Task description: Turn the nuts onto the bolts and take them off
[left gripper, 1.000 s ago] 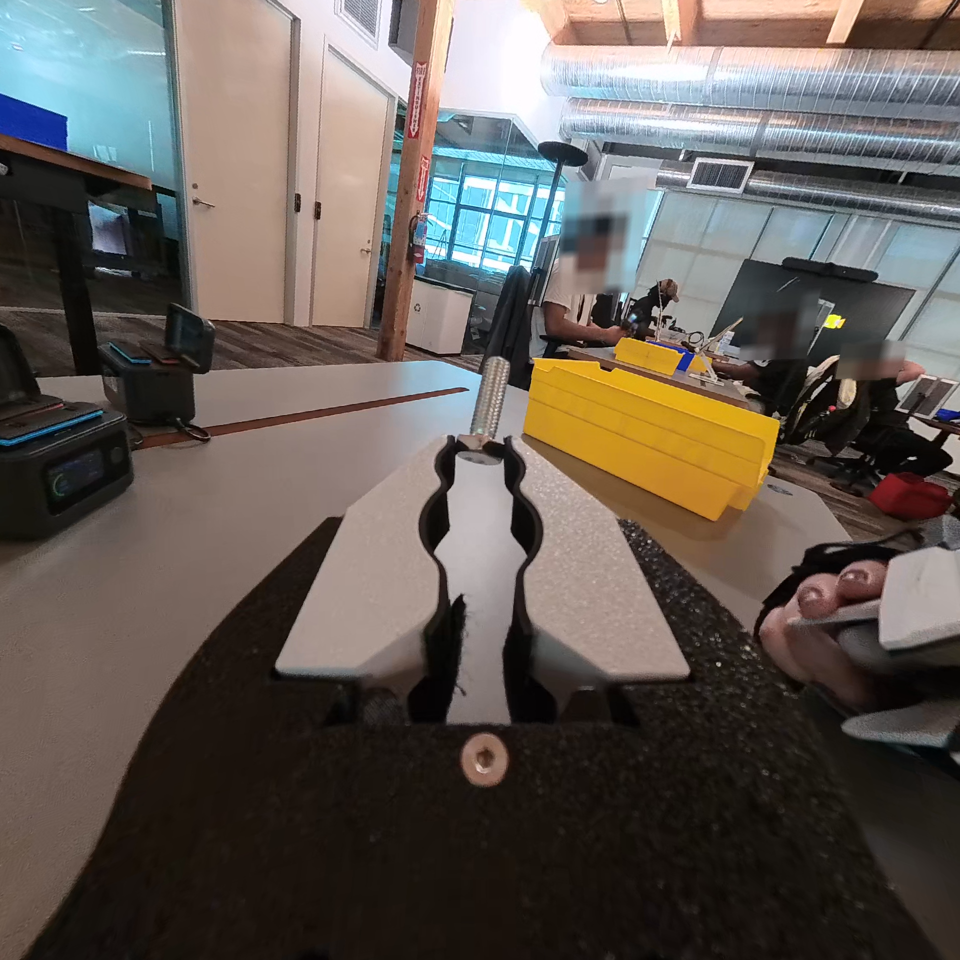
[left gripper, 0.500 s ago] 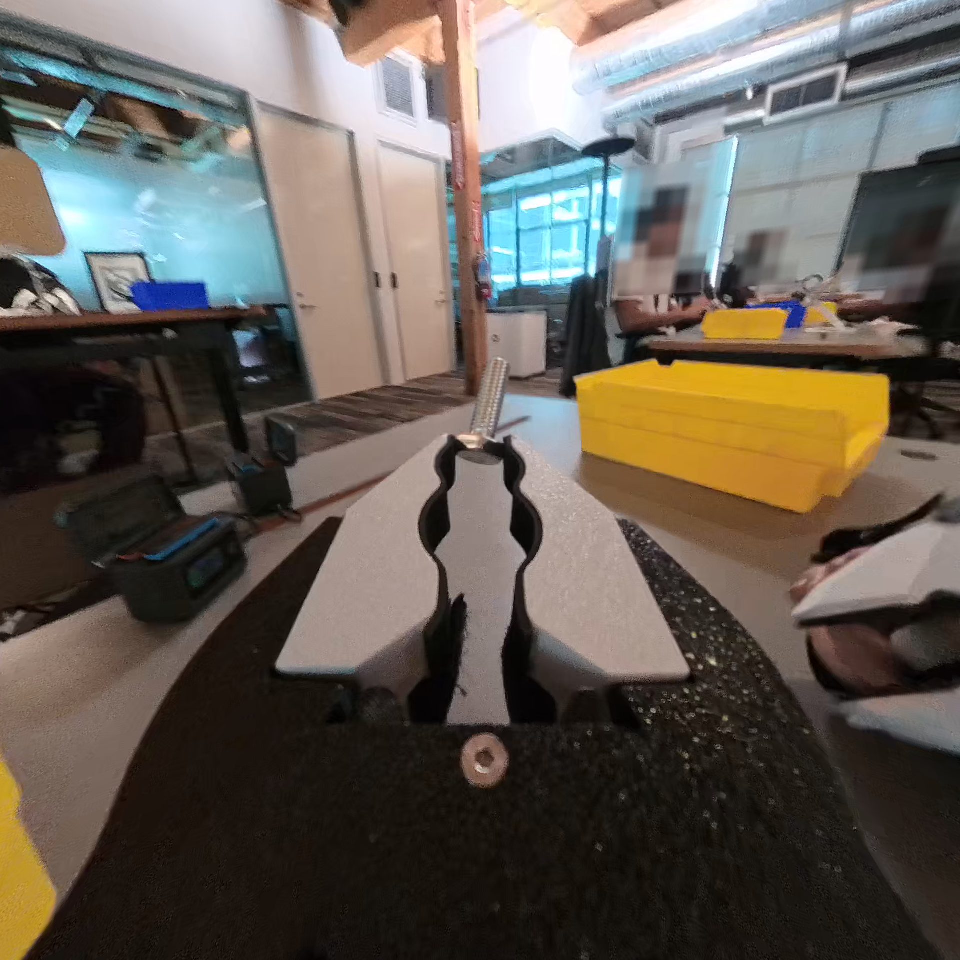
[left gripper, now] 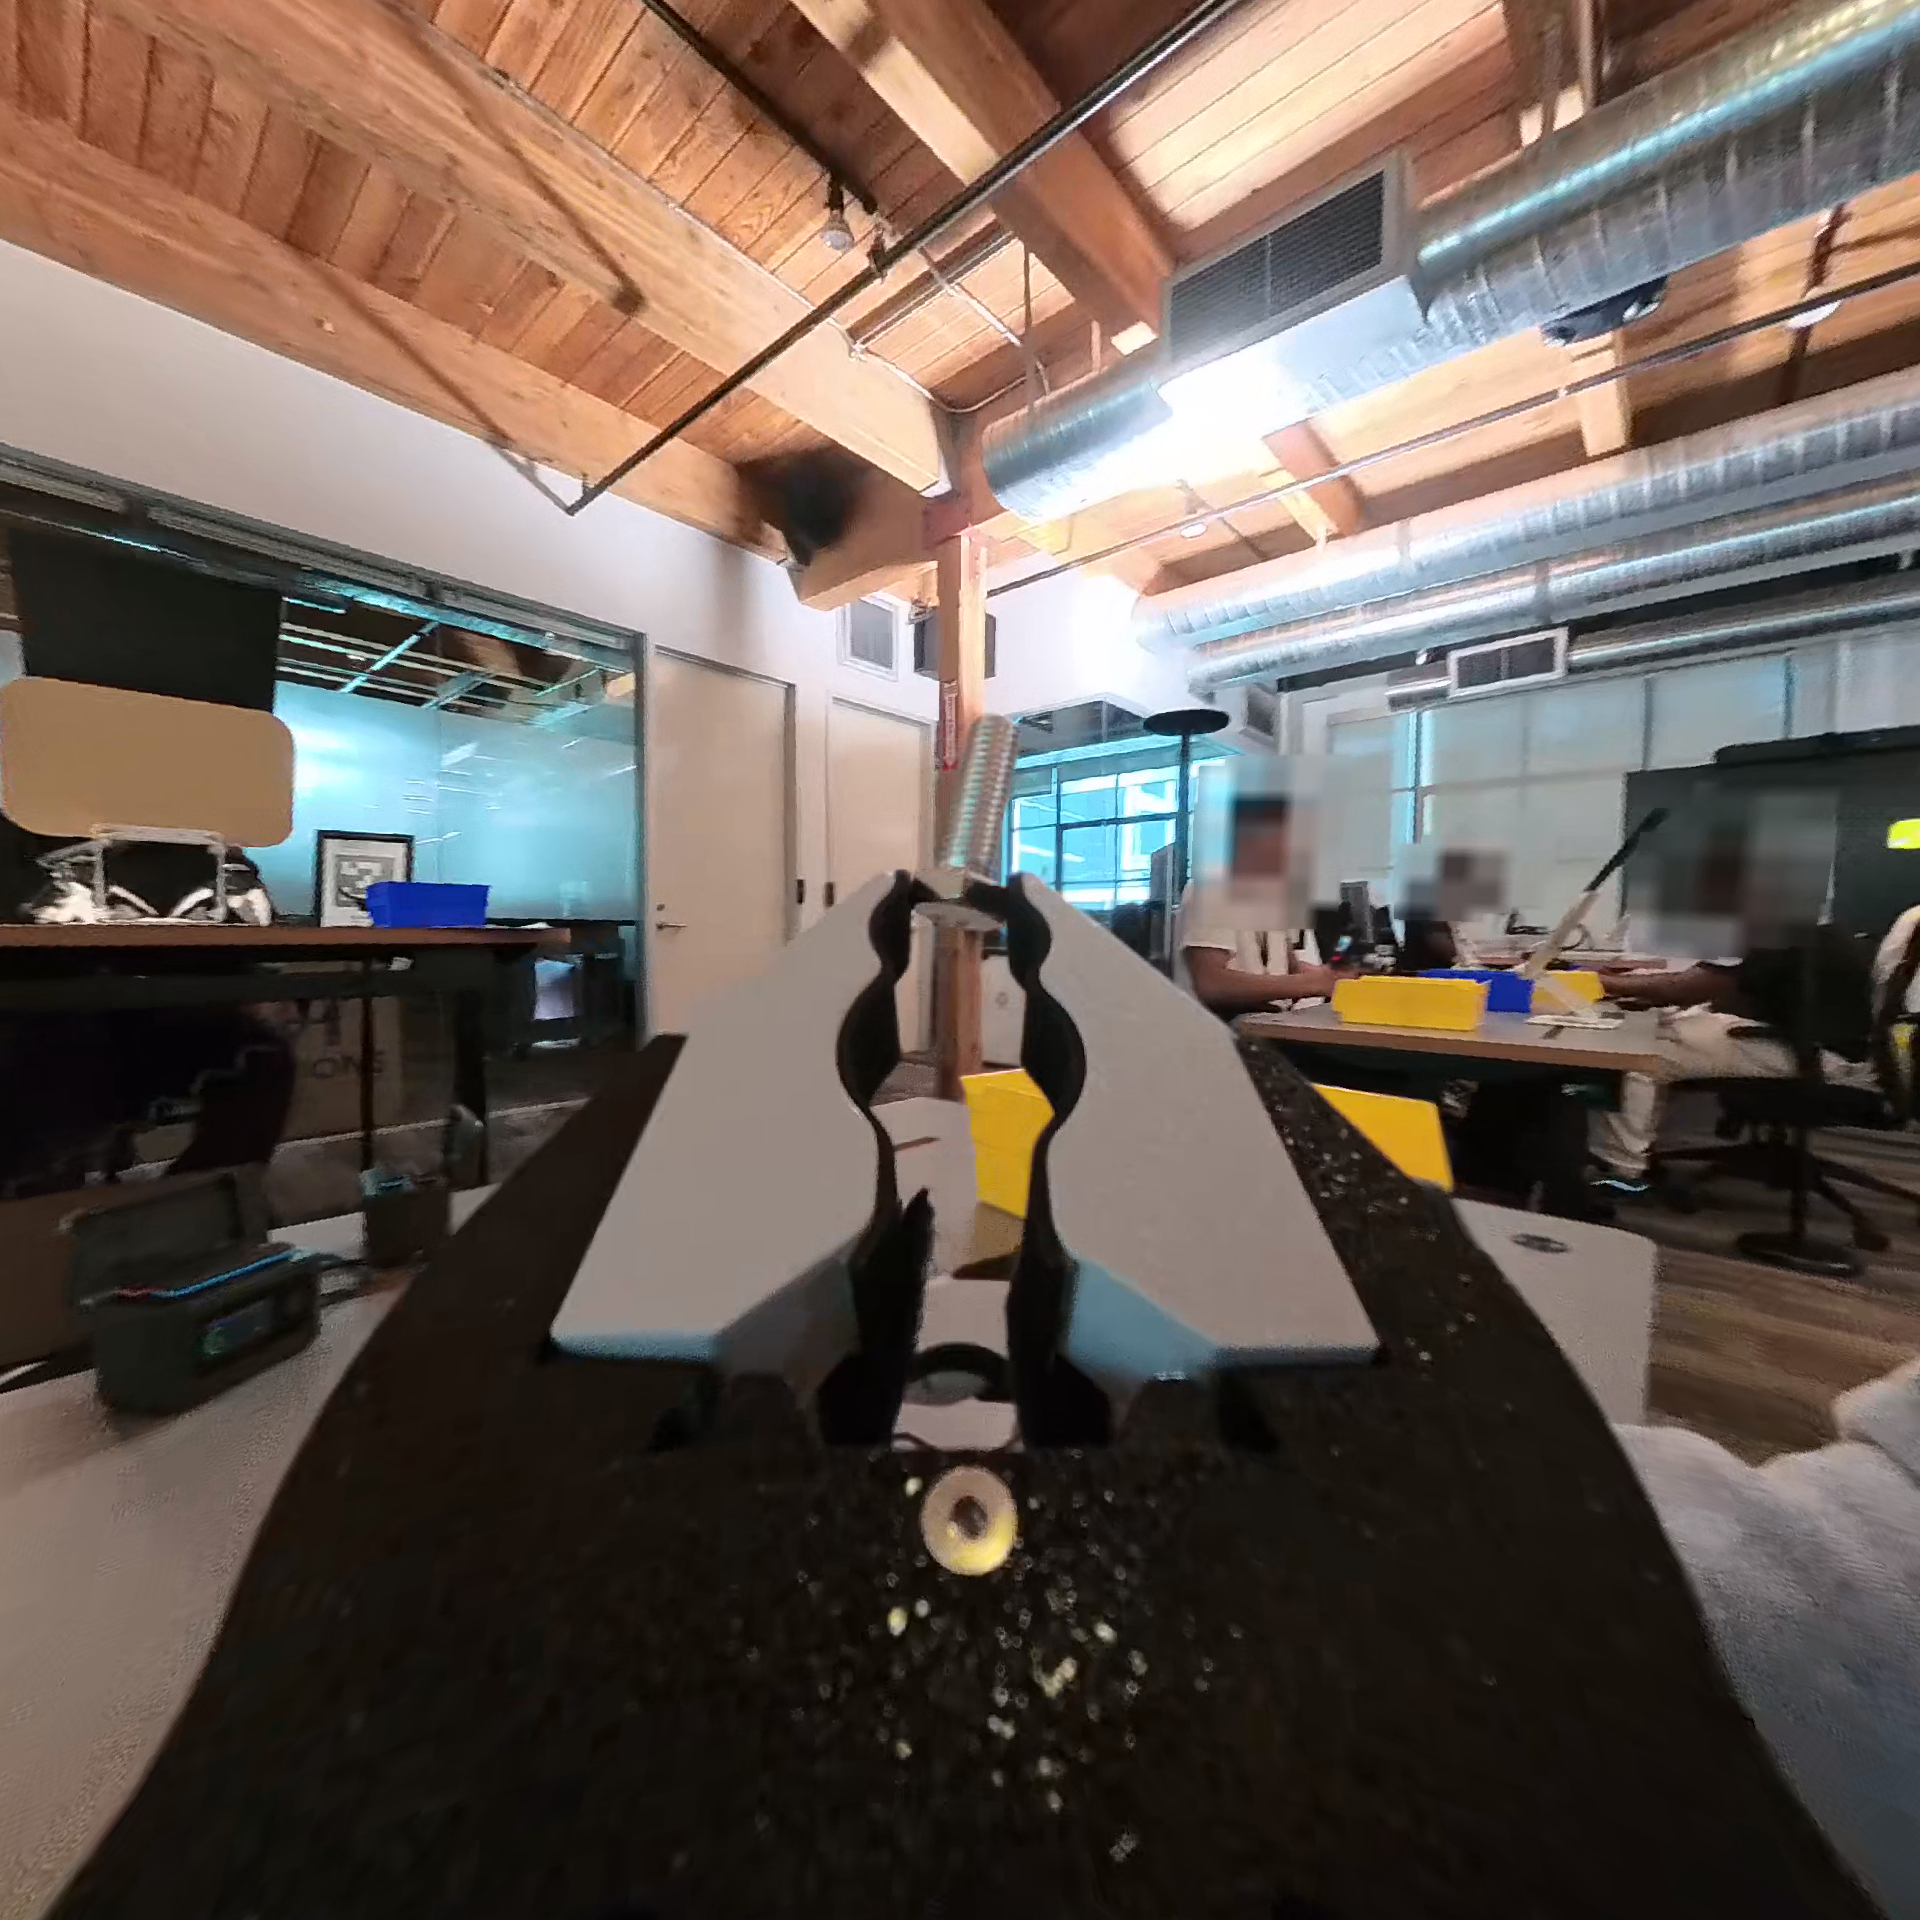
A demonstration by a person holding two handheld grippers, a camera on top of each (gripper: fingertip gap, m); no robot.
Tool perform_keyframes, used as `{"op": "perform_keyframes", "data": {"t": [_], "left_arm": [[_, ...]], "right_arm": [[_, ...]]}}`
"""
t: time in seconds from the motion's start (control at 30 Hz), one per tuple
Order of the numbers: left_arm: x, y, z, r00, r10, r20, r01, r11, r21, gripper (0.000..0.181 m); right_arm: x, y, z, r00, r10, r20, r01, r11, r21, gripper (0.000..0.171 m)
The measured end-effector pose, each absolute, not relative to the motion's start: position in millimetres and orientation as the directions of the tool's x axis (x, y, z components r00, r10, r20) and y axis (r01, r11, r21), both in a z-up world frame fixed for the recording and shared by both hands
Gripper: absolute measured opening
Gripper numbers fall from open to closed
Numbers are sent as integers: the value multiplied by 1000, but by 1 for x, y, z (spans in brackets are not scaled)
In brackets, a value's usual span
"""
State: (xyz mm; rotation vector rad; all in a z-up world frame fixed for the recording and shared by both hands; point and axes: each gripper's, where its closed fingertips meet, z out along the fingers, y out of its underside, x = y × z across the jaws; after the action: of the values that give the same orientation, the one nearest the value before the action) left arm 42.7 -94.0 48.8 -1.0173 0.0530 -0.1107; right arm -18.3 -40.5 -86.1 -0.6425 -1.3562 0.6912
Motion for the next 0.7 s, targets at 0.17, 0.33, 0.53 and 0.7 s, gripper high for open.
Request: {"op": "perform_keyframes", "data": {"t": [0.17,0.33,0.53,0.7], "left_arm": [[51,-109,36,981,-184,54,145,523,-840,15],[51,-123,27,973,-216,80,186,529,-828,15],[43,-129,31,970,-214,113,214,540,-814,15],[39,-127,32,970,-204,130,223,548,-806,15]], "right_arm": [[-25,-37,-94,94,726,681,-6,685,-729,16],[-29,-39,-101,79,686,723,37,723,-690,16],[-34,-40,-111,55,640,766,90,761,-643,16],[-36,-37,-115,52,632,773,120,765,-633,17]]}}
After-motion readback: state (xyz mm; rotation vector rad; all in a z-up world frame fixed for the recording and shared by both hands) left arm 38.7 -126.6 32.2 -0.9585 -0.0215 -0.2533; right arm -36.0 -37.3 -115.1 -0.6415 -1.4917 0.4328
